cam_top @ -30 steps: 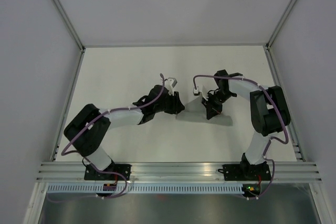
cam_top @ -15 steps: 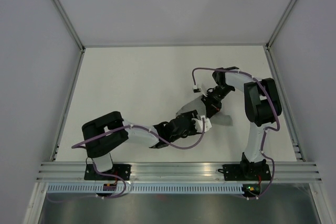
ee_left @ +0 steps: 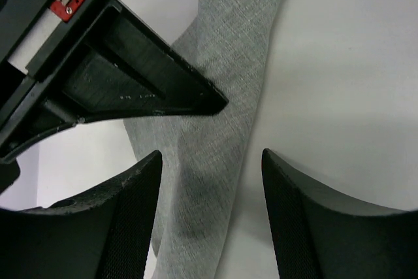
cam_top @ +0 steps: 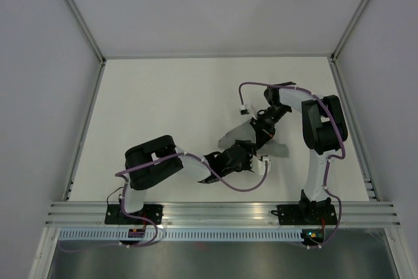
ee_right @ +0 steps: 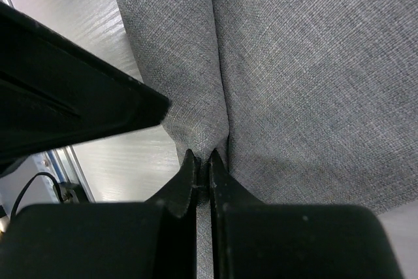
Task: Fold the napkin, place the utensils inside, and roll it up
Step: Roll the napkin with the utensil
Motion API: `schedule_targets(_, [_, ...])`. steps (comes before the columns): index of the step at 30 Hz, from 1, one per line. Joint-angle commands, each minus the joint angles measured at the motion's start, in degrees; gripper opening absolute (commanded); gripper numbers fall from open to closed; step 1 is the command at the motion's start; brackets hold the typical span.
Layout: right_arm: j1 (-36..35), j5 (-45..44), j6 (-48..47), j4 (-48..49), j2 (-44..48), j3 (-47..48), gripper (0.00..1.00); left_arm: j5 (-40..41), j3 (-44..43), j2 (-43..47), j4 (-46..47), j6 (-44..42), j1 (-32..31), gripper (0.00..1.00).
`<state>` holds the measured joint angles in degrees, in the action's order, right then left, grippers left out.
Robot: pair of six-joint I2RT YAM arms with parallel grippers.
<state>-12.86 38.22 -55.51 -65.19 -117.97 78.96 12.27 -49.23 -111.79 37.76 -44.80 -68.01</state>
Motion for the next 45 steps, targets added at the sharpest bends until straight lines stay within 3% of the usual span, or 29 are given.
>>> schedule_targets(1, [-0.58, -5.96, -2.59, 6.65, -4.99, -1.97, 0.0, -2.95, -3.85, -1.59, -1.1, -3.37, 0.94, 0.67])
schedule_targets(6, [-0.41, -5.87, -2.59, 6.56, -4.99, -1.97, 0.0, -8.48, -9.2, -2.12, -15.3, 3.3, 2.26, 0.58])
schedule_targets(9, [-0.32, -5.44, -2.59, 6.48, -4.99, -2.05, 0.0, -12.0, -12.19, -2.56, -23.57, 7.43, 3.32, 0.44])
schedule_targets(13, [-0.32, -4.29, -2.5, 5.86, -4.55, -1.88, 0.02, -14.73, -14.22, -4.49, -29.48, 11.04, 4.02, 0.15])
schedule_targets(14, [-0.32, -4.12, -2.42, 5.86, -4.37, -1.88, 0.04, -15.69, -14.31, -4.58, -30.02, 12.26, 4.02, 0.12])
schedule_targets(17, [-0.23, -3.59, -1.54, 5.95, -2.71, -1.97, 0.15, -18.67, -14.05, -4.49, -31.6, 14.64, 4.29, 0.04])
schedule_targets(18, [0.03, -3.15, -1.27, 6.12, -1.92, -2.05, 0.3, -19.38, -13.96, -4.32, -31.78, 15.26, 4.37, 0.02])
schedule_targets(21, [1.08, -1.39, 1.26, 7.78, 2.91, -2.23, 0.5, -22.55, -13.52, -3.88, -32.84, 17.55, 4.99, 0.02])
schedule_targets(24, [3.1, -0.51, 7.57, 12.86, 9.41, -2.41, 0.59, -24.84, -12.91, -3.53, -33.19, 19.83, 5.52, 0.02])
schedule_targets(31, [9.87, -0.77, 19.8, 24.29, 24.69, -4.86, 0.63, -33.27, -11.77, -3.61, -33.36, 28.35, 8.76, 0.02])
schedule_targets(35, [12.51, -1.3, 20.88, 30.55, 33.23, -11.09, 0.67, -40.11, -11.94, -4.58, -34.5, 33.26, 11.05, 0.02])
schedule_targets(41, [14.36, 1.51, 11.93, 27.75, 44.48, -18.9, 0.68, -50.49, -15.62, -8.61, -40.56, 38.9, 15.88, 0.02])
schedule_targets(45, [11.21, 0.81, 6.65, 27.04, 51.08, -25.77, 0.69, -51.65, -19.75, -12.04, -46.88, 40.31, 18.17, 0.02])
